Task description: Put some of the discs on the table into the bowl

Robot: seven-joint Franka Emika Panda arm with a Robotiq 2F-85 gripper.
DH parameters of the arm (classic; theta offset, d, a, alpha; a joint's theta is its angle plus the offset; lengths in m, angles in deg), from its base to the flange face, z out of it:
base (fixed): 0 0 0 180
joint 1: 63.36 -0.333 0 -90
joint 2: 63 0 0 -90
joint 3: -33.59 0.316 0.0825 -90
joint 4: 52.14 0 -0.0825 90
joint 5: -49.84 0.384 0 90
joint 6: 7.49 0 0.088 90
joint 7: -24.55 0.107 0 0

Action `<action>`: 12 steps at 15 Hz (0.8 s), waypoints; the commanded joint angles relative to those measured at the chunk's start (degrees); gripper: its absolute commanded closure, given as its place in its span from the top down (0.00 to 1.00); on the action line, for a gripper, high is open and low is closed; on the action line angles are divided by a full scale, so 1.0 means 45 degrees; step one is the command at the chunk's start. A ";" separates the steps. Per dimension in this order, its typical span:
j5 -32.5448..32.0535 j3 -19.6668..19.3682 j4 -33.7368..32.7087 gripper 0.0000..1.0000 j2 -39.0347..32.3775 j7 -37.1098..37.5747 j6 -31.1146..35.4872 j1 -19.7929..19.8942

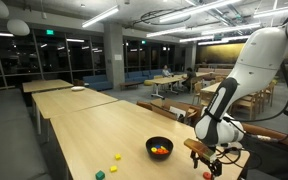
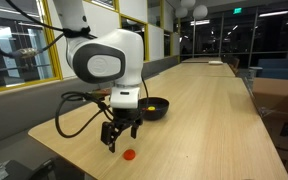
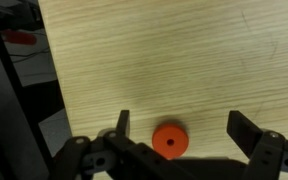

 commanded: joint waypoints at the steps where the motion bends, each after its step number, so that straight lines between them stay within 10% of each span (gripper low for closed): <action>1: 0.0975 0.0103 0.0000 1.00 -0.0388 -0.0356 0.0471 0.0006; 12: 0.2931 0.0012 -0.0002 1.00 -0.1458 -0.0392 0.1912 -0.0441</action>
